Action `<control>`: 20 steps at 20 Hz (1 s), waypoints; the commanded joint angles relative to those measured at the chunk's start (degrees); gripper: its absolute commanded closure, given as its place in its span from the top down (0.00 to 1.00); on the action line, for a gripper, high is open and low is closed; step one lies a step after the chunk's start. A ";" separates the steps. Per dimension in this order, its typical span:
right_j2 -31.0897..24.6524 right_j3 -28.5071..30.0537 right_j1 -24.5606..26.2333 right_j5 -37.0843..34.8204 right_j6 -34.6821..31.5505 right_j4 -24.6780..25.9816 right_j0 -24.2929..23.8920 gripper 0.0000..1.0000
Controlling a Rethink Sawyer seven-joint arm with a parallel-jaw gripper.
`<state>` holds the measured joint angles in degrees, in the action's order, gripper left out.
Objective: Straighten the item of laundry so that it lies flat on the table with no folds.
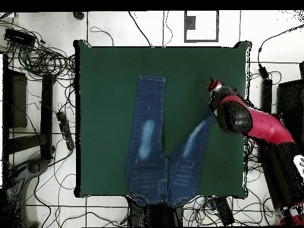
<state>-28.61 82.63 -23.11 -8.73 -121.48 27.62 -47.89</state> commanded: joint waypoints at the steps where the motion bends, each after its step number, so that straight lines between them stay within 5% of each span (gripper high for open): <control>1: -0.15 3.96 5.16 -3.08 1.10 2.24 2.30 1.00; 20: 2.53 0.22 7.16 0.79 -0.59 5.55 1.69 1.00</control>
<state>-27.88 82.65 -21.10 -8.73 -121.48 31.04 -47.89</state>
